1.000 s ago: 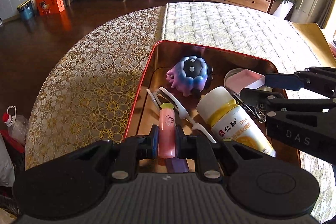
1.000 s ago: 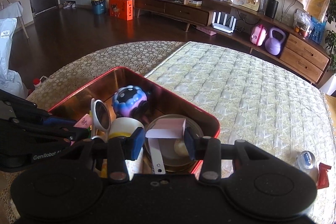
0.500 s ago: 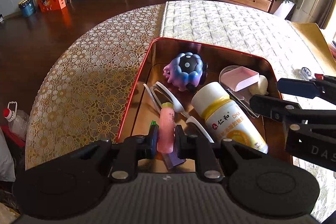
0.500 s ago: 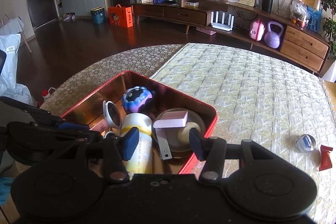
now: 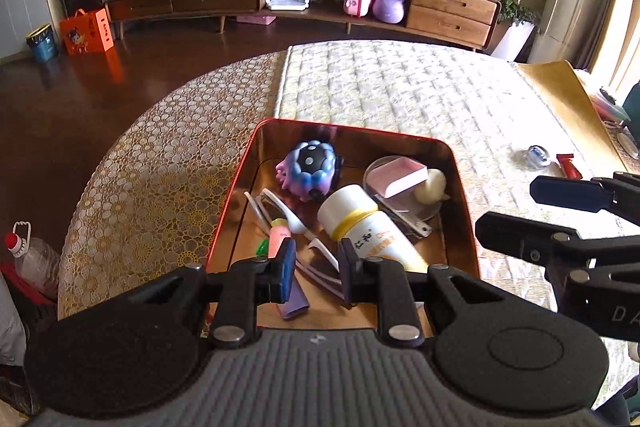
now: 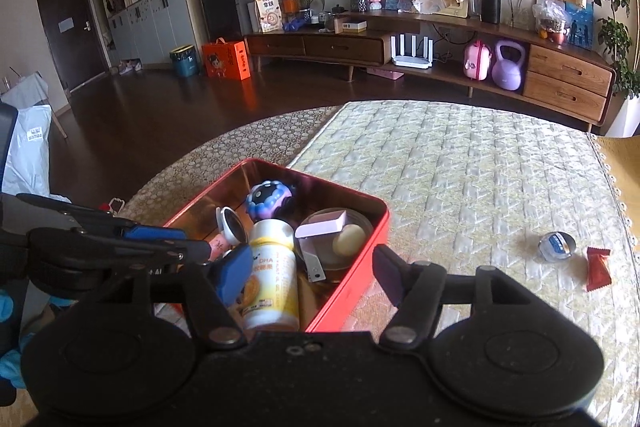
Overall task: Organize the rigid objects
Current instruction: 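Open both tools to release the marker and tray into the box, then move both tools back toward the round tin and red snack packet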
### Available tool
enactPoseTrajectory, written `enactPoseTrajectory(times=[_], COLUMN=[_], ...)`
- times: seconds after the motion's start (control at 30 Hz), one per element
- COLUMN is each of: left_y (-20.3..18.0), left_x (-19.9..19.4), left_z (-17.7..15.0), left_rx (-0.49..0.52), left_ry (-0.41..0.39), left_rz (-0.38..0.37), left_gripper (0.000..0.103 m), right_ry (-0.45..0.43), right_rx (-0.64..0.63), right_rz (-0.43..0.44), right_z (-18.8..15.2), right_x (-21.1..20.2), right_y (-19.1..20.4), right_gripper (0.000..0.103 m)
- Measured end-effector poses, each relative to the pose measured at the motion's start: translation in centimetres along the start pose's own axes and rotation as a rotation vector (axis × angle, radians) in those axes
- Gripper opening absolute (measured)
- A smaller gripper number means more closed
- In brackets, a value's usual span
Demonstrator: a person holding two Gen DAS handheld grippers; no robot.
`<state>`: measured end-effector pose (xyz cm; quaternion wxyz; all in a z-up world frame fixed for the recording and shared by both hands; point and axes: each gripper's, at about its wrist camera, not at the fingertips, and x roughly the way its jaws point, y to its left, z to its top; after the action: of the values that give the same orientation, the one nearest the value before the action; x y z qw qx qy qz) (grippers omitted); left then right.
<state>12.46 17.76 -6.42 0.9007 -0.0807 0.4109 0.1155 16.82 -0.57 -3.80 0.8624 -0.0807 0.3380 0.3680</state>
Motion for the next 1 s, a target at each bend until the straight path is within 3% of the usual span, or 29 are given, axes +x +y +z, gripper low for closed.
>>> enactPoseTrajectory(times=[0.33,0.4,0.47,0.53,0.7,0.83,1.0], left_y=[-2.1,-2.5,-3.0,-3.6,-5.5,-7.4,-10.1], left_x=[-2.7,-3.1,-3.6,-4.3,-4.8,-4.9,-4.4], left_z=[-0.5,-0.7,-0.8,-1.0,-0.8,-0.7,-0.3], left_rx=[0.007,0.007,0.005,0.006,0.017,0.038,0.063], left_ry=[-0.029,-0.038,-0.052,-0.081,-0.09,-0.103,-0.105], left_rz=[-0.034,-0.047,-0.06,-0.06,-0.082,-0.097,-0.125], left_gripper=[0.025,0.033,0.061,0.07,0.07,0.079,0.08], right_ry=[-0.063,-0.079,-0.091,-0.098,-0.112,-0.126,-0.141], right_rx=[0.061,0.07,0.08,0.088,0.12,0.144,0.174], right_rz=[0.002,0.001,-0.001,-0.003,-0.028,-0.058,-0.097], right_z=[-1.0,-1.4,-1.7,-2.1,-3.4,-4.4,-5.3], right_x=[-4.4,-5.3,-6.1,-6.8,-8.7,-9.8,-10.8], right_y=[-1.4,-1.7,-2.3,-2.7,-4.5,-6.3,-8.8], right_gripper=[0.075,0.075,0.075,0.075,0.082,0.087,0.094])
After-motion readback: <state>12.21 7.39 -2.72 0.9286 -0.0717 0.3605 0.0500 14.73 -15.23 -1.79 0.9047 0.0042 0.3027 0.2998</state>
